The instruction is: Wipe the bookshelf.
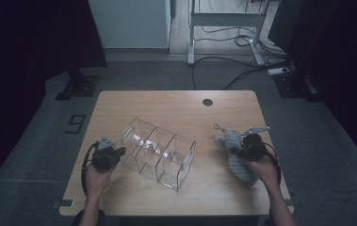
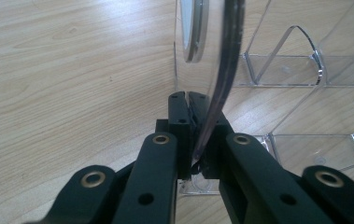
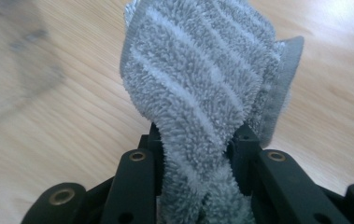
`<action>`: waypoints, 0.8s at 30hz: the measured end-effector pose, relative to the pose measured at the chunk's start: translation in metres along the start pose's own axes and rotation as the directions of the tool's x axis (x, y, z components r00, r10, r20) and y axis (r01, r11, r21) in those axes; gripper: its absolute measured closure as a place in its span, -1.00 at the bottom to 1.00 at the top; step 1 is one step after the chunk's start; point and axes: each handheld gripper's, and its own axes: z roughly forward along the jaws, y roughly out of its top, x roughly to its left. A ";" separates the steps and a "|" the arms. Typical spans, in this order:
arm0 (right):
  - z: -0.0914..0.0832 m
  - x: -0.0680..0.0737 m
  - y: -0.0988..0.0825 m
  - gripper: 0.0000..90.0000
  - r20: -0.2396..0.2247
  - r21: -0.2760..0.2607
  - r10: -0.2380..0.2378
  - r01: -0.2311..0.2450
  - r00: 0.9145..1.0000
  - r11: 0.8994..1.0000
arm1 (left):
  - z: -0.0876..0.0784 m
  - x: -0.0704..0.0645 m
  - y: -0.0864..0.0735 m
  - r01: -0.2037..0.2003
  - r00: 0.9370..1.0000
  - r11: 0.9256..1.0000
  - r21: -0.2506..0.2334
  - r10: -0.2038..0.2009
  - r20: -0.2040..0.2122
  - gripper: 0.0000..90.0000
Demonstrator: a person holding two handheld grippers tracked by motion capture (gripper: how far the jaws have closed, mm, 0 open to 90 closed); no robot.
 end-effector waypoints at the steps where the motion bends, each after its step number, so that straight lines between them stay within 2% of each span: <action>1: -0.001 0.003 0.001 0.52 -0.007 -0.007 -0.008 0.008 1.000 1.000 | 0.000 0.000 0.000 0.000 1.000 1.000 -0.001 0.000 0.000 0.92; 6: -0.007 0.021 0.010 0.52 -0.062 -0.036 -0.053 0.051 0.997 0.998 | 0.000 0.001 0.000 -0.001 1.000 1.000 -0.002 0.001 0.006 0.92; 10: -0.008 0.037 0.016 0.52 -0.102 -0.050 -0.098 0.094 0.990 0.994 | 0.000 0.001 0.000 0.000 1.000 1.000 -0.002 0.000 0.006 0.92; 14: -0.008 0.054 0.022 0.52 -0.150 -0.071 -0.150 0.141 0.977 0.988 | 0.001 0.000 0.000 -0.006 1.000 1.000 -0.005 0.006 0.002 0.92; 20: -0.001 0.079 0.031 0.52 -0.191 -0.093 -0.219 0.204 0.957 0.974 | 0.001 0.000 0.001 -0.019 1.000 1.000 0.003 0.019 -0.002 0.93; 24: 0.007 0.090 0.036 0.52 -0.202 -0.100 -0.247 0.230 0.948 0.968 | 0.001 -0.001 0.002 -0.033 0.999 0.999 0.009 0.033 0.000 0.93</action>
